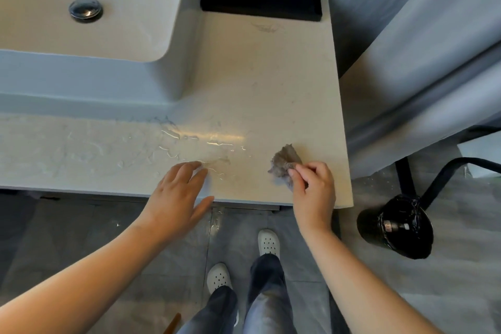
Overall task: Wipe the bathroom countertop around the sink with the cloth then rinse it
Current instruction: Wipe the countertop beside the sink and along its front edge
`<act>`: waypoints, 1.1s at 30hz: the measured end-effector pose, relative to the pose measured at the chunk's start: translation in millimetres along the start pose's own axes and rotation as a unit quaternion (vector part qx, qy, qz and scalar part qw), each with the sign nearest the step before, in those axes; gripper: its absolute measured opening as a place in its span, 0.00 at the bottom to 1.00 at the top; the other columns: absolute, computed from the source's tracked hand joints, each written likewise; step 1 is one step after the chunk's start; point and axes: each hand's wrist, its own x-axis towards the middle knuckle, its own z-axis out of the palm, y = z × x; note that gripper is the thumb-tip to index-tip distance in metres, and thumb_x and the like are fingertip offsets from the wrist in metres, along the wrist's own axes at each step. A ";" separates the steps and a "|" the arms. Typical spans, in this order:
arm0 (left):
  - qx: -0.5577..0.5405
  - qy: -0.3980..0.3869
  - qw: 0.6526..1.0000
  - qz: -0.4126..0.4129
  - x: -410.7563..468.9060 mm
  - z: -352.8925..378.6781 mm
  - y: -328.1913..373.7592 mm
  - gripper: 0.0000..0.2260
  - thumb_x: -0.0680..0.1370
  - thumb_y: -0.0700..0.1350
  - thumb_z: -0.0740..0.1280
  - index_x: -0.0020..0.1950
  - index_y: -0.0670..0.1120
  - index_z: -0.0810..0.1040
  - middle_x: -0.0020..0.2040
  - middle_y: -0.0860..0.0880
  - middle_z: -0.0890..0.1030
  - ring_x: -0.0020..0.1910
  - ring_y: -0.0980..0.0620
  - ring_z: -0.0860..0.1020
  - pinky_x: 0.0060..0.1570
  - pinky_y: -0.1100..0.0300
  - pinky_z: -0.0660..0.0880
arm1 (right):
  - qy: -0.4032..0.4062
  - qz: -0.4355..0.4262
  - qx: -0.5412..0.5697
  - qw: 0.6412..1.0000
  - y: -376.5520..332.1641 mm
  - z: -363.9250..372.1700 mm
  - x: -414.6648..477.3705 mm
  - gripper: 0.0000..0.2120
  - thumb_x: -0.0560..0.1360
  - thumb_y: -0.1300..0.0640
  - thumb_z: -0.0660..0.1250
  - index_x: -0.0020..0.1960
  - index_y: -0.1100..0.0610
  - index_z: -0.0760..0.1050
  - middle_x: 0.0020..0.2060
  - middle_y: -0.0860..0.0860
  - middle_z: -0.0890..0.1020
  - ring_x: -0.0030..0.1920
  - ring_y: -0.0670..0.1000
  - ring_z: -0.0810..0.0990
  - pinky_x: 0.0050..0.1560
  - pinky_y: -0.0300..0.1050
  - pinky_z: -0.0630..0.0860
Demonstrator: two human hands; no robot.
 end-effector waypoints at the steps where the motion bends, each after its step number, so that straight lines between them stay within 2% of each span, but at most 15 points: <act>1: -0.006 -0.001 1.000 -0.006 -2.4 -0.2 -3.0 0.29 0.75 0.60 0.53 0.64 0.41 0.75 0.64 0.43 0.75 0.62 0.40 0.74 0.56 0.47 0.75 | -0.012 -0.008 0.009 1.000 -5.7 3.0 -10.2 0.08 0.74 0.57 0.69 0.52 0.58 0.82 0.45 0.49 0.76 0.45 0.48 0.74 0.39 0.41 0.75; 5: -0.022 0.013 0.999 -0.035 -10.2 -1.2 -12.8 0.30 0.75 0.60 0.53 0.66 0.40 0.73 0.65 0.42 0.74 0.63 0.40 0.72 0.58 0.47 0.73 | -0.076 -0.018 0.053 0.996 -25.9 10.4 -36.3 0.06 0.73 0.58 0.70 0.50 0.57 0.82 0.44 0.47 0.75 0.45 0.48 0.74 0.42 0.42 0.75; 8: -0.015 0.009 0.998 -0.056 -15.4 1.8 -17.3 0.32 0.74 0.61 0.52 0.67 0.39 0.72 0.66 0.42 0.73 0.64 0.40 0.71 0.59 0.46 0.73 | -0.146 -0.007 0.092 0.985 -35.3 6.8 -37.3 0.04 0.73 0.60 0.70 0.48 0.58 0.82 0.42 0.47 0.76 0.43 0.46 0.76 0.43 0.37 0.74; 11: -0.005 0.002 0.998 -0.060 -18.9 7.4 -19.0 0.32 0.74 0.62 0.52 0.68 0.40 0.71 0.67 0.42 0.72 0.65 0.40 0.70 0.60 0.45 0.72 | -0.121 -0.014 0.102 0.987 -40.8 -6.9 -17.2 0.05 0.73 0.61 0.70 0.48 0.59 0.82 0.42 0.48 0.76 0.43 0.43 0.76 0.44 0.29 0.72; 14: -0.011 0.001 0.998 -0.059 -20.7 13.0 -18.5 0.33 0.75 0.63 0.53 0.69 0.40 0.69 0.68 0.42 0.70 0.67 0.40 0.67 0.65 0.45 0.69 | -0.091 -0.060 0.070 0.992 -41.1 -14.8 24.5 0.07 0.73 0.60 0.70 0.50 0.60 0.82 0.43 0.50 0.77 0.42 0.45 0.76 0.44 0.28 0.71; 16: -0.012 0.004 0.998 -0.064 -21.1 14.2 -18.3 0.33 0.75 0.64 0.52 0.70 0.41 0.69 0.69 0.43 0.69 0.68 0.41 0.66 0.65 0.46 0.67 | -0.074 -0.054 0.043 0.995 -34.7 -9.2 55.6 0.08 0.74 0.58 0.69 0.51 0.60 0.82 0.44 0.51 0.76 0.43 0.48 0.75 0.42 0.27 0.68; 20: -0.016 0.006 0.998 -0.068 -21.1 13.7 -19.3 0.34 0.75 0.65 0.51 0.71 0.42 0.67 0.71 0.45 0.68 0.70 0.43 0.65 0.67 0.48 0.65 | -0.047 0.007 0.019 0.999 -19.5 16.1 90.5 0.10 0.76 0.57 0.68 0.53 0.60 0.81 0.47 0.53 0.76 0.46 0.52 0.77 0.44 0.37 0.70; 23: -0.026 0.012 0.997 -0.069 -21.2 12.8 -18.8 0.34 0.75 0.65 0.52 0.72 0.43 0.66 0.71 0.46 0.67 0.71 0.45 0.63 0.67 0.48 0.65 | -0.028 0.015 0.017 0.999 -19.8 34.0 85.6 0.09 0.76 0.56 0.67 0.52 0.59 0.81 0.47 0.52 0.77 0.46 0.53 0.77 0.43 0.43 0.74; 28: -0.038 0.020 0.997 -0.072 -21.7 12.5 -18.7 0.33 0.75 0.64 0.53 0.71 0.44 0.67 0.71 0.47 0.67 0.71 0.46 0.63 0.67 0.48 0.65 | -0.058 -0.068 0.015 0.996 -37.0 48.7 41.2 0.06 0.73 0.57 0.70 0.48 0.58 0.83 0.43 0.50 0.77 0.44 0.50 0.74 0.41 0.39 0.68; 33: -0.035 0.018 0.997 -0.071 -21.5 12.4 -18.7 0.33 0.75 0.64 0.54 0.72 0.43 0.67 0.71 0.46 0.67 0.71 0.45 0.63 0.68 0.49 0.64 | -0.110 -0.114 0.022 0.987 -47.6 46.6 -2.6 0.06 0.73 0.57 0.71 0.48 0.58 0.83 0.43 0.49 0.77 0.43 0.48 0.74 0.40 0.38 0.70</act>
